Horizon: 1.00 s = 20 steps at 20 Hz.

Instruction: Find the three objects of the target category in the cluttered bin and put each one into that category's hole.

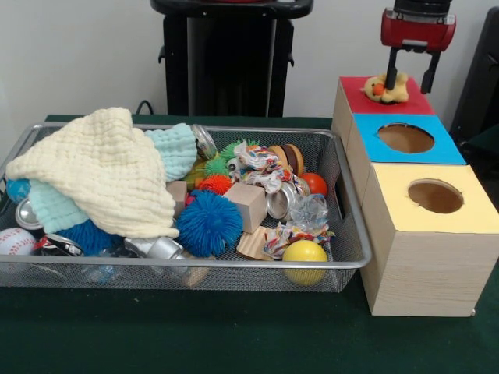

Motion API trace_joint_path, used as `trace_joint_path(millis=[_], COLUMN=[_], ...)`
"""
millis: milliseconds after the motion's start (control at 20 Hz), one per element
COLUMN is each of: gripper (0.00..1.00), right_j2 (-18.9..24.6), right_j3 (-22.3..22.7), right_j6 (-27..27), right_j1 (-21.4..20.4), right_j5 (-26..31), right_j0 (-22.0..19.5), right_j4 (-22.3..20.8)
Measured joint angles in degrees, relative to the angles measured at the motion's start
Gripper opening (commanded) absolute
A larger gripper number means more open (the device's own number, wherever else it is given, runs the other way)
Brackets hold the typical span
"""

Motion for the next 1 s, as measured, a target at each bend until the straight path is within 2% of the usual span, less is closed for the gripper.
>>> trace_joint_path(millis=[250,500,700,800,1000], gripper=[1.0,1.0,1.0,1.0,1.0], right_j2=[0.1,2.0,4.2,6.0,8.4], right_j3=[-0.5,-0.3,0.5,1.4,2.7], right_j6=[0.0,0.0,0.0,0.0,0.0], right_j1=[0.0,0.0,0.1,0.6,1.3], right_j5=[1.5,0.7,-1.7,-5.3,-10.1], right_j0=[-0.5,-4.3,-8.7,-12.3,-16.1], right_j4=[0.0,0.0,-0.6,-2.5,-5.4])
